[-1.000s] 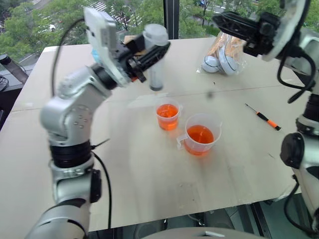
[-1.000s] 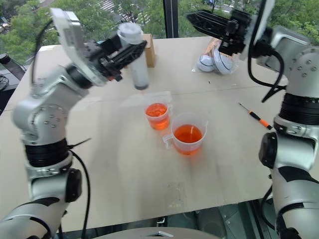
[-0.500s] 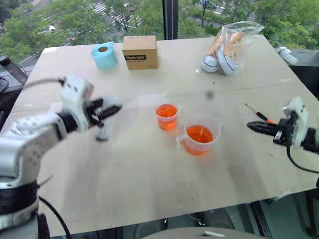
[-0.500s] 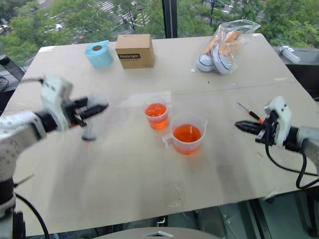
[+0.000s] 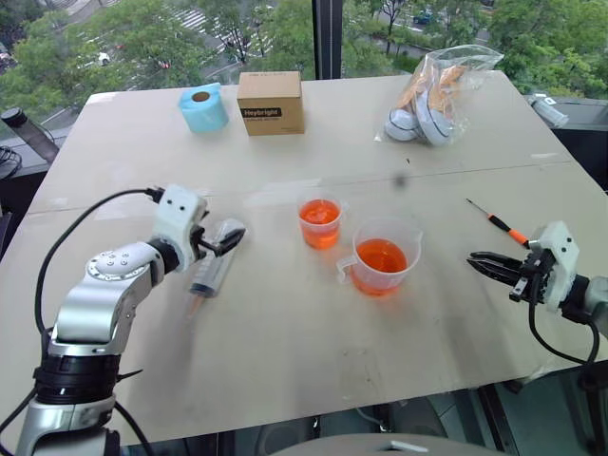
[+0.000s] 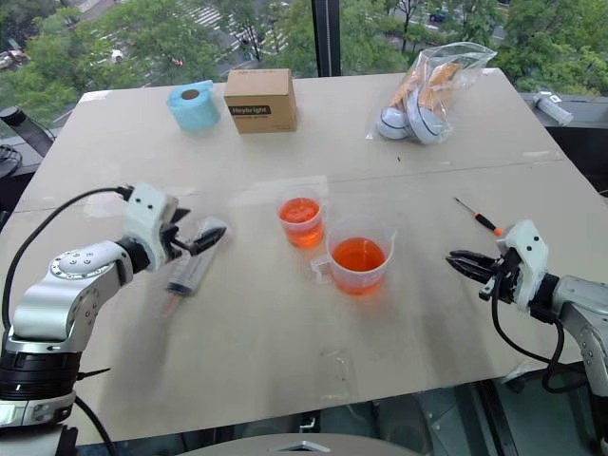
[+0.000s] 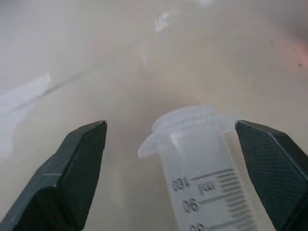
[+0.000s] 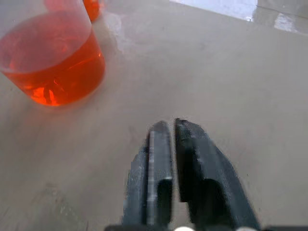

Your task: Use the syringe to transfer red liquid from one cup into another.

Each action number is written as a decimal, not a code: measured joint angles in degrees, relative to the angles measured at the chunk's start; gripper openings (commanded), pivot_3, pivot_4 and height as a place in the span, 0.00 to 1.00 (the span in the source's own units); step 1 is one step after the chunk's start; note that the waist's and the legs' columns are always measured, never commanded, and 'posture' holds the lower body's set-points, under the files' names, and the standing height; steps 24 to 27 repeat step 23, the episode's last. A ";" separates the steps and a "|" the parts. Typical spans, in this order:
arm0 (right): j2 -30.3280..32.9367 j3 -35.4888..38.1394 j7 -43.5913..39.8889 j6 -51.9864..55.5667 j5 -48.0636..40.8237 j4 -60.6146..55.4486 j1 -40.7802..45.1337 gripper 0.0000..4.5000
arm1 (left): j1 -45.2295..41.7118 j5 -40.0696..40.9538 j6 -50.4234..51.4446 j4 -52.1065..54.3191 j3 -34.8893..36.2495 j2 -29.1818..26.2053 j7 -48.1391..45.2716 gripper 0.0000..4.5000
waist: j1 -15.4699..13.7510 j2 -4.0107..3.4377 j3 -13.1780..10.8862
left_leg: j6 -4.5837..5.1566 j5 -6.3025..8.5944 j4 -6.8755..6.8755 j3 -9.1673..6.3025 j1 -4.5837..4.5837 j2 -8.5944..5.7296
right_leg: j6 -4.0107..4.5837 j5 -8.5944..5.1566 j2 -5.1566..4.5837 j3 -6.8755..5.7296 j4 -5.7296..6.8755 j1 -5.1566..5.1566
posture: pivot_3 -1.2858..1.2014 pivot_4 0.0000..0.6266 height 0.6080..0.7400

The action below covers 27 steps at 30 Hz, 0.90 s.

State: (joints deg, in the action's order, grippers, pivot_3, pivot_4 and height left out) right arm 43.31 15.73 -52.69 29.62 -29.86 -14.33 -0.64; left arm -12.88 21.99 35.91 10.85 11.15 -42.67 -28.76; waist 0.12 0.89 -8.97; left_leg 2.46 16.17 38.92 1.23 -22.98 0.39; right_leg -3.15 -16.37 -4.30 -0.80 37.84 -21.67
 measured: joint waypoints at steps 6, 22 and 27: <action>-0.41 1.42 -0.91 0.10 -2.31 0.65 -1.72 0.99 | 6.00 13.83 -0.51 17.26 12.53 4.38 -2.46 1.00 | -0.01 0.01 0.01 | 0.00 0.01 -0.10 0.03 0.02 0.00 | 0.00 0.00 -0.11 0.01 -0.07 0.02 | 0.52 0.24 1.00; -5.93 2.55 -3.16 -15.28 1.94 4.68 -12.55 0.99 | 41.45 0.50 -10.76 26.30 -1.43 9.45 -5.51 1.00 | -0.97 -0.30 0.34 | 0.29 0.14 -0.32 0.07 0.39 -0.05 | 0.30 -0.09 -0.15 0.04 -0.03 0.21 | 0.52 0.24 1.00; -6.19 2.55 -3.21 -16.40 2.23 4.93 -13.05 0.99 | 41.18 -0.86 -12.22 24.87 -2.42 9.74 -5.37 1.00 | -0.94 -0.30 0.34 | 0.29 0.15 -0.33 0.06 0.39 -0.04 | 0.28 -0.08 -0.15 0.03 -0.03 0.20 | 0.52 0.24 1.00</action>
